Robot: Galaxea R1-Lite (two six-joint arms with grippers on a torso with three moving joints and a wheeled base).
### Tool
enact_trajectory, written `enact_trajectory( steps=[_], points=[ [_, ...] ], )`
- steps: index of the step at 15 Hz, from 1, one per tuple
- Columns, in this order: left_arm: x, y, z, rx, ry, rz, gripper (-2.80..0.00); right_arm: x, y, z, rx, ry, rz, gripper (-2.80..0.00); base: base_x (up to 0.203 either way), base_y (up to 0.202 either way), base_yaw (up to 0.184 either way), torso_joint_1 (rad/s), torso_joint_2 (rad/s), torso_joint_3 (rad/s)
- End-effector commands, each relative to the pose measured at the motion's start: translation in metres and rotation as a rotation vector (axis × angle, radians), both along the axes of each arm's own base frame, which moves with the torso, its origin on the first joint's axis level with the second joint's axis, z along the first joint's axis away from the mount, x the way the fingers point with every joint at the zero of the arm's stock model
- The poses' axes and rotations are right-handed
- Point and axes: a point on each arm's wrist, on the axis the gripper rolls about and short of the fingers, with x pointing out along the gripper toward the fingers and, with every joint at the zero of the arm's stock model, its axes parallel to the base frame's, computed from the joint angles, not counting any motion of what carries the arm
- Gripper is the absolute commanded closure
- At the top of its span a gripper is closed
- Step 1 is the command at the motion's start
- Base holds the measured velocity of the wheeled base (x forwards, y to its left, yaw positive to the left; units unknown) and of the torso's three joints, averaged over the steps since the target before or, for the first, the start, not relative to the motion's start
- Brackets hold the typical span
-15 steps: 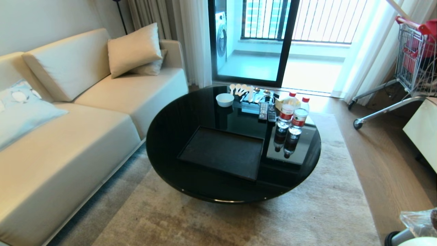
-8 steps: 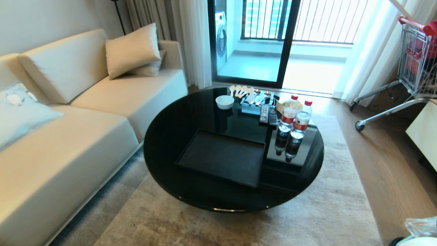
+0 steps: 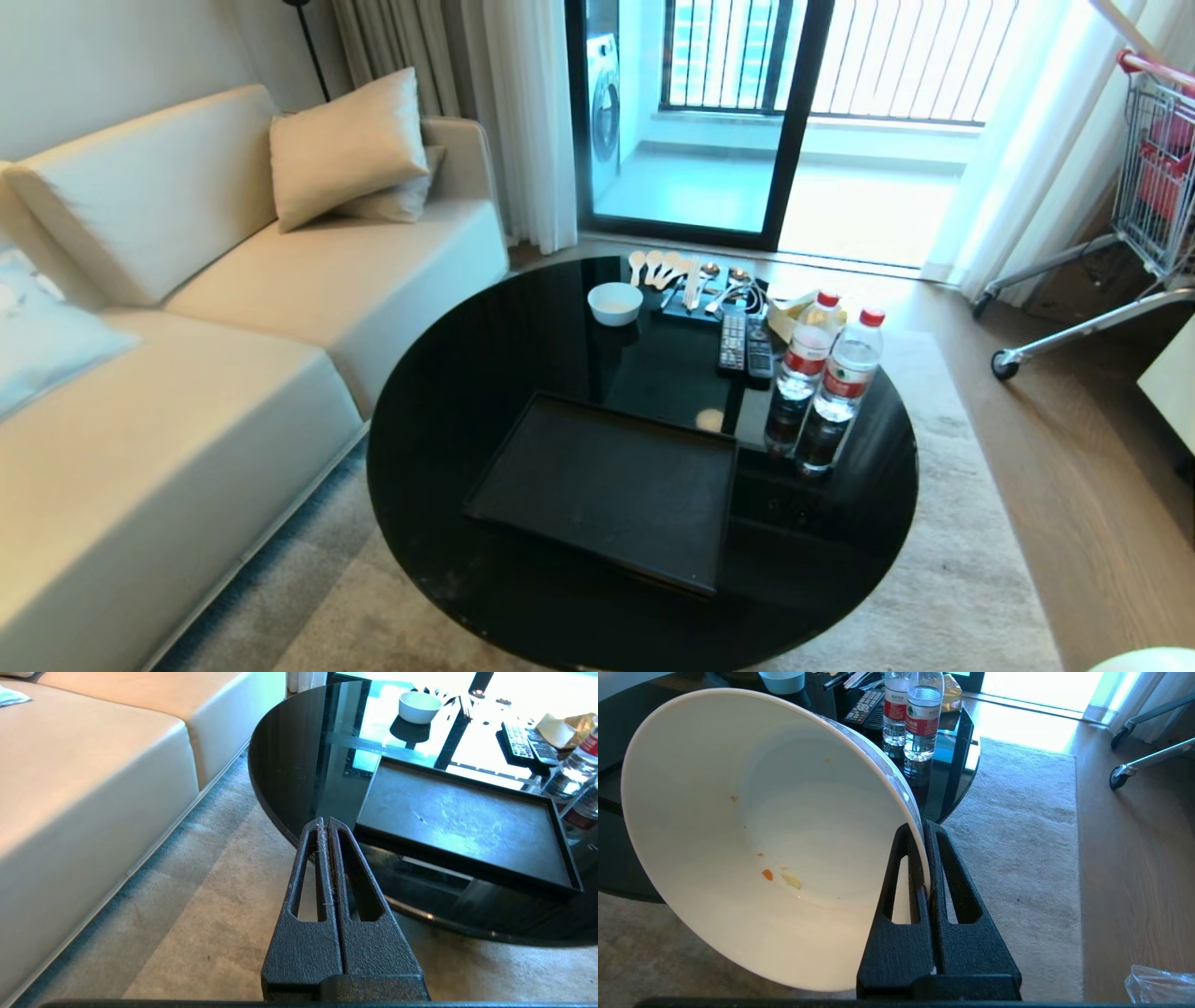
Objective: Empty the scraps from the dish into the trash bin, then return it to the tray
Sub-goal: Put the bowl back to the table
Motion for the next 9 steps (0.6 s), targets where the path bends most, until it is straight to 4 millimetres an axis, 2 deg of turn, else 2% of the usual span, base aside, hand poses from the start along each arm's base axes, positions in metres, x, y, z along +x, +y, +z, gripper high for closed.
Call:
enact_trajectory(
  steps=[1, 2, 9],
  points=[
    [0.0000, 0.0000, 0.0000, -0.001, -0.001, 0.001, 0.00, 0.0001, 0.0000, 0.0000, -0.001, 0.002, 0.000, 0.00, 0.167, 0.000, 0.002, 0.002, 0.00, 0.004],
    [0.0000, 0.0000, 0.0000, -0.001, -0.001, 0.001, 0.00, 0.0002, 0.0000, -0.0003, -0.001, 0.003, 0.000, 0.00, 0.108, 0.000, -0.002, 0.011, 0.01, 0.002],
    [0.0000, 0.0000, 0.0000, -0.001, -0.001, 0.001, 0.00, 0.0001, 0.0000, 0.0000, -0.001, 0.002, 0.000, 0.00, 0.000, 0.000, 0.000, 0.000, 0.00, 0.000]
  ],
)
